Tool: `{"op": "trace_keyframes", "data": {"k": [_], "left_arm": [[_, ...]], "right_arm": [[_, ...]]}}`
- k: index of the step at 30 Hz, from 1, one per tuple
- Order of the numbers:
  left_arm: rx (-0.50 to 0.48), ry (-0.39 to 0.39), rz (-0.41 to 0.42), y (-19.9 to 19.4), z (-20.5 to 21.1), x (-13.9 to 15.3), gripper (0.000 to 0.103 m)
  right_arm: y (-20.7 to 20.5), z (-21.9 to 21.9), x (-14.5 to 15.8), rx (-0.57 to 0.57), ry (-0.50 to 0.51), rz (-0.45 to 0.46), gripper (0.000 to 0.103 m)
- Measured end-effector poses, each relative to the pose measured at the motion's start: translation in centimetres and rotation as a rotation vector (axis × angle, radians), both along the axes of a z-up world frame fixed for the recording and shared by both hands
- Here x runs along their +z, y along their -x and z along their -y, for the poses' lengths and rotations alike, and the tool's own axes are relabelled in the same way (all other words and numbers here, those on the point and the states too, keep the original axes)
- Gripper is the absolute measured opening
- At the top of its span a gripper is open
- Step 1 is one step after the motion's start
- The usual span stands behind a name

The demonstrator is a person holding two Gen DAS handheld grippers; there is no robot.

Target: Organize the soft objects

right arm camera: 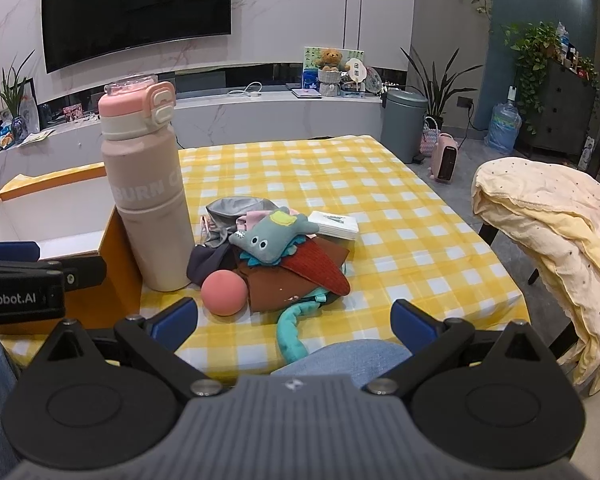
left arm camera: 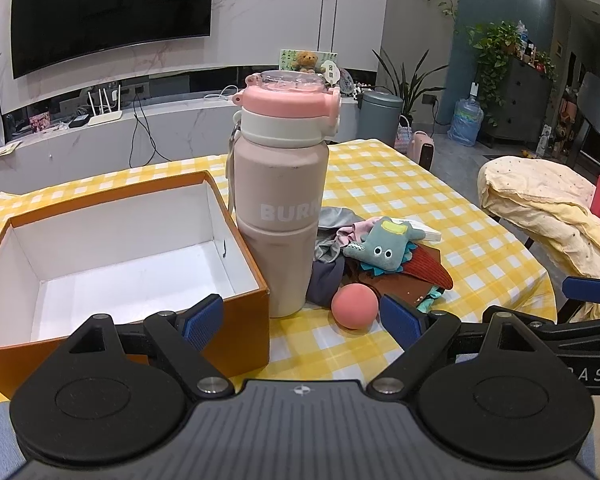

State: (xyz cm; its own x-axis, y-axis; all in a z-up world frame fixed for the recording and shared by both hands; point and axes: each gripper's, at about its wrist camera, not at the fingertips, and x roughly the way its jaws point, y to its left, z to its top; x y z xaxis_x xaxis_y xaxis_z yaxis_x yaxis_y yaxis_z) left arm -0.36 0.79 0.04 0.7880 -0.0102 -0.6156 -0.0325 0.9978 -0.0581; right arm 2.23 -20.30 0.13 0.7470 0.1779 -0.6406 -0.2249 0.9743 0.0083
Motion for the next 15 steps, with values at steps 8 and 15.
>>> {"op": "trace_keyframes", "data": {"k": [8, 15], "left_arm": [[0.001, 0.002, -0.002, -0.02, -0.02, -0.02, 0.103], [0.003, 0.003, -0.004, -0.05, -0.01, -0.05, 0.103]], "right_arm": [[0.03, 0.0, -0.01, 0.002, 0.001, -0.001, 0.101], [0.08, 0.01, -0.17, 0.002, 0.001, -0.003, 0.101]]}}
